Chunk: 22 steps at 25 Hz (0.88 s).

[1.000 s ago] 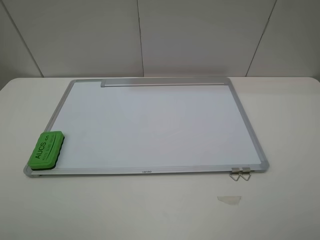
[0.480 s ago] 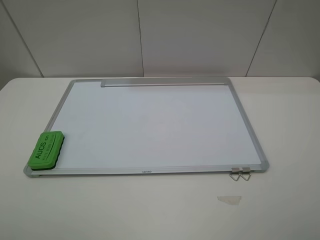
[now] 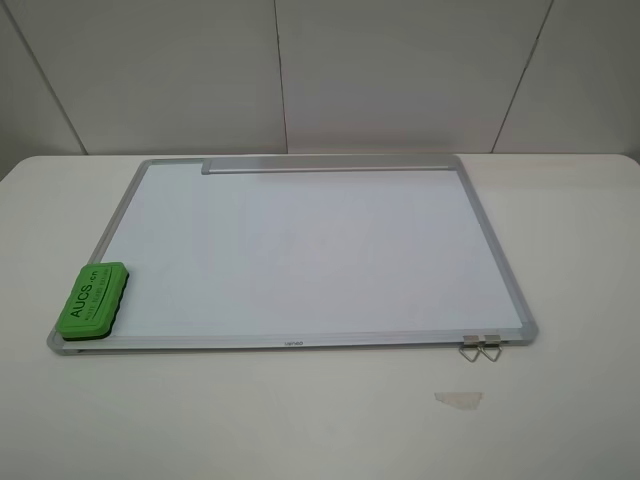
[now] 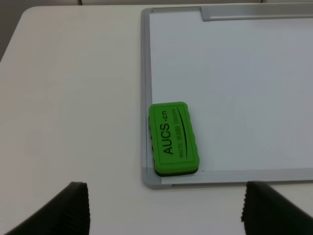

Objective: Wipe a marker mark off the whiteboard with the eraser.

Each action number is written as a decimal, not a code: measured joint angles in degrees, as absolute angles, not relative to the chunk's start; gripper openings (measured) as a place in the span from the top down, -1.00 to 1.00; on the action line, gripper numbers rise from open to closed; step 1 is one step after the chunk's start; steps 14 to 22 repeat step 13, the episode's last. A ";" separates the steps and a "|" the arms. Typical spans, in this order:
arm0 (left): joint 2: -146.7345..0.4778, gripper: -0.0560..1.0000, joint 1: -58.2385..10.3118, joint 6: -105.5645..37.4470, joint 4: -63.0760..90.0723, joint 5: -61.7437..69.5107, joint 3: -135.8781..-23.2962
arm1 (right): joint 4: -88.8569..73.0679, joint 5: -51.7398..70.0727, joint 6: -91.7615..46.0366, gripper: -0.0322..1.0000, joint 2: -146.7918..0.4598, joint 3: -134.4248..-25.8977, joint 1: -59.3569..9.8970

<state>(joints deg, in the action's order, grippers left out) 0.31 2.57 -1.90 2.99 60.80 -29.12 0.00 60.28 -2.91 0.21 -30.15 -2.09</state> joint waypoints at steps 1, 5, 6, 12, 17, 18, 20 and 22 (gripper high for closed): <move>0.31 -0.36 2.57 -1.90 2.99 60.80 -29.12 | 0.00 60.28 -2.91 -0.64 0.21 -30.15 -2.09; 0.31 -0.36 1.56 -1.90 2.99 60.80 -29.12 | 0.00 60.28 -2.91 -0.64 0.21 -30.15 -2.09; 0.31 -0.36 1.23 -1.90 2.99 60.80 -29.12 | 0.00 60.28 -2.91 -0.64 0.21 -30.15 -2.09; 0.31 -0.36 0.73 -1.90 2.99 60.80 -29.12 | 0.00 60.28 -2.91 -0.64 0.21 -30.15 -2.09; 0.31 -0.36 0.73 -1.90 2.99 60.80 -29.12 | 0.00 60.28 -2.91 -0.64 0.21 -30.15 -2.09; 0.31 -0.36 0.73 -1.90 2.99 60.80 -29.12 | 0.00 60.28 -2.91 -0.64 0.21 -30.15 -2.09; 0.31 -0.36 0.73 -1.90 2.99 60.80 -29.12 | 0.00 60.28 -2.91 -0.64 0.21 -30.15 -2.09; 0.31 -0.36 0.73 -1.90 2.99 60.80 -29.12 | 0.00 60.28 -2.91 -0.64 0.21 -30.15 -2.09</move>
